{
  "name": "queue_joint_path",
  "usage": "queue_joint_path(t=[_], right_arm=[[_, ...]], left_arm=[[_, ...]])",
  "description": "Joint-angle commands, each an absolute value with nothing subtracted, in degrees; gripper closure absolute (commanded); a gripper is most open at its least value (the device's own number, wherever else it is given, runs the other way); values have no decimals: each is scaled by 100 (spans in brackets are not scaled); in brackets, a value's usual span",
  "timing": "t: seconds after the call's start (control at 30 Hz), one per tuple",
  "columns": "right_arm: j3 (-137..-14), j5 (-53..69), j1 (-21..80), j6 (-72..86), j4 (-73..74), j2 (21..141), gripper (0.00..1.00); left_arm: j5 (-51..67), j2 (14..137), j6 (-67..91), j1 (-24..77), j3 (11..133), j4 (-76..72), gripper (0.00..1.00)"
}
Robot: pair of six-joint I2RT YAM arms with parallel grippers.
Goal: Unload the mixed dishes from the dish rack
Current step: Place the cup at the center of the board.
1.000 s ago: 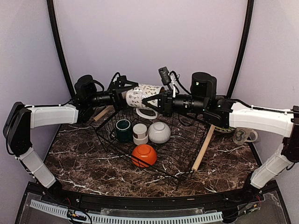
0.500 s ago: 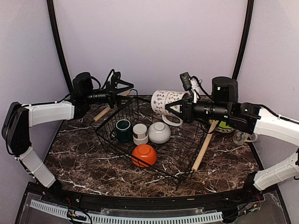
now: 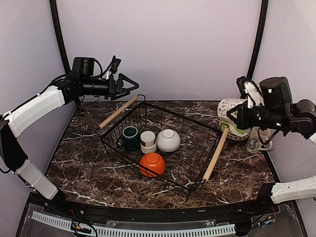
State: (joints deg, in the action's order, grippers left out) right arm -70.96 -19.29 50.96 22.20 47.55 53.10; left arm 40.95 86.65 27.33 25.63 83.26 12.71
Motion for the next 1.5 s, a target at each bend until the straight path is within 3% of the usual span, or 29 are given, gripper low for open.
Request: queue_joint_path(t=[0.0,0.23,0.47,0.77,1.47], right_arm=[[-7677,-3048,5081,3271,6315,5100,100],[-7807,-3555,4453,4647,8134,5631,100],[-7136,-1270,2631,3322,6923,5933,100],[-6204,-27,1554,2849,5673,6769,100],[-6002,-189,1074,2368,4647,8102,100]], left_arm=[[3400,8594,1574,2558,8615,2471,1],[3141,8362,1272,2557,8251,2450,1],[2981,8079,1183,2558,7806,2242,1],[3073,7838,1232,2558,7551,2035,1],[3161,7799,1316,2558,7475,1953,1]])
